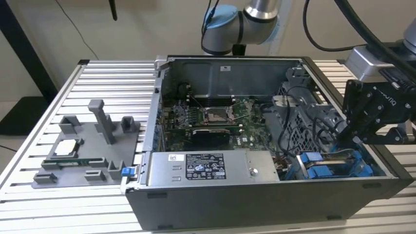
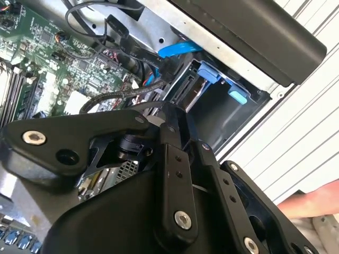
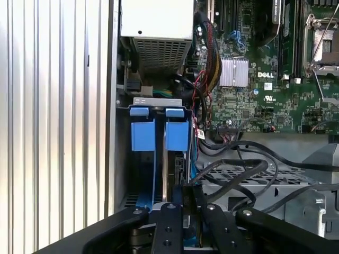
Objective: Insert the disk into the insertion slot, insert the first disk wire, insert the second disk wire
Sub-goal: 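Insert the first disk wire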
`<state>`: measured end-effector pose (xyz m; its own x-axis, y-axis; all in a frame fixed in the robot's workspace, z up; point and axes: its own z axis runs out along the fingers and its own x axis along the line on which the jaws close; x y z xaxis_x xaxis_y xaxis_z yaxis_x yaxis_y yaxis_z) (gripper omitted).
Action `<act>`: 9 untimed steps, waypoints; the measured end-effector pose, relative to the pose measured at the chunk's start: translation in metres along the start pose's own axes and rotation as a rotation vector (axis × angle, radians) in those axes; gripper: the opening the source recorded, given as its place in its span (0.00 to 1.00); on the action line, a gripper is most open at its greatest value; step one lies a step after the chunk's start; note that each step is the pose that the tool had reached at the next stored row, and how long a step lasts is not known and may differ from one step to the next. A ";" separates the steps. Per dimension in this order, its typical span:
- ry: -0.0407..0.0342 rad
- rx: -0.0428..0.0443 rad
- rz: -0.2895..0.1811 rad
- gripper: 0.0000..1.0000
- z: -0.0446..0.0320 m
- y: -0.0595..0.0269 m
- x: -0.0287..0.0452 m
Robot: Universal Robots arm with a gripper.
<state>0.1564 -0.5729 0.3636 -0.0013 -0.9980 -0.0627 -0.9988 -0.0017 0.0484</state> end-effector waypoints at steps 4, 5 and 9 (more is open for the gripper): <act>-0.0001 0.0000 0.000 0.00 0.0009 -0.0001 0.0001; 0.0000 0.0000 0.000 0.00 0.0011 -0.0001 0.0001; 0.0000 0.0000 0.000 0.00 0.0023 -0.0001 0.0003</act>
<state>0.1564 -0.5731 0.3612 -0.0013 -0.9980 -0.0627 -0.9988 -0.0017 0.0484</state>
